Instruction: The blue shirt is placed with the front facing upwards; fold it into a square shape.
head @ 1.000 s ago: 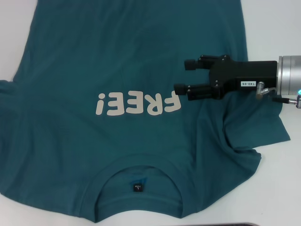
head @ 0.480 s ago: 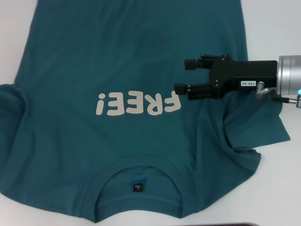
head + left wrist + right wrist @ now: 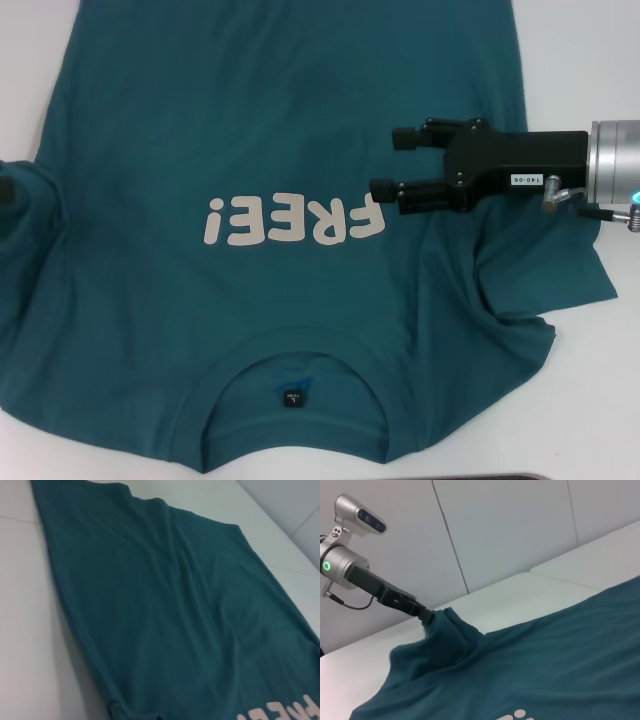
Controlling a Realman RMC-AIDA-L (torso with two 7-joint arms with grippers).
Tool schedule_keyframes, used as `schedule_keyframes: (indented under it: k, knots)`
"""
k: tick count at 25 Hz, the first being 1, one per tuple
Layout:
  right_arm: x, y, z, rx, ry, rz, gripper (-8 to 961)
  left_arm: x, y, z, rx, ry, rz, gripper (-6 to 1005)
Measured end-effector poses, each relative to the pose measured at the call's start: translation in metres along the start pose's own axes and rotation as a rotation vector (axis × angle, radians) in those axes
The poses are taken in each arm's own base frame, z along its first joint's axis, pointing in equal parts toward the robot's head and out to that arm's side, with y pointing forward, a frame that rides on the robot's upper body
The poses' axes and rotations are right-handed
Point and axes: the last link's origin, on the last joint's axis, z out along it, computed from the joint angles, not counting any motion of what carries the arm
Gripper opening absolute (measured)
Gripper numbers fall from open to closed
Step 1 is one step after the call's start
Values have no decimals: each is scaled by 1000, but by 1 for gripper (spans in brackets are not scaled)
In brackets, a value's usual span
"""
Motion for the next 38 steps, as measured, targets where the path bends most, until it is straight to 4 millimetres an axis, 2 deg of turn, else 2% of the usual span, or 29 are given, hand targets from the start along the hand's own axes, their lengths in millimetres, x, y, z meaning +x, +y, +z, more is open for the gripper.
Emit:
schedule_keyframes:
  k: [13,19,27,33,38]
  knots:
    - [1,-1,0,4,4,-2,925,-5,14,22,-53,0,-20,5]
    - [1,-1,0,6,4,-2,925,-5,21,38,-102,-11,-35,4]
    - [1,-1,0,6,5,-2,925,-5,29,63,-139,-49,-40,119]
    - [1,0,0,5,5,-1,924,-4,29,65,-129,-38,-41,225]
    - [1,-1,0,7,2,0,924,-8,20,60,-89,-23,-53,331]
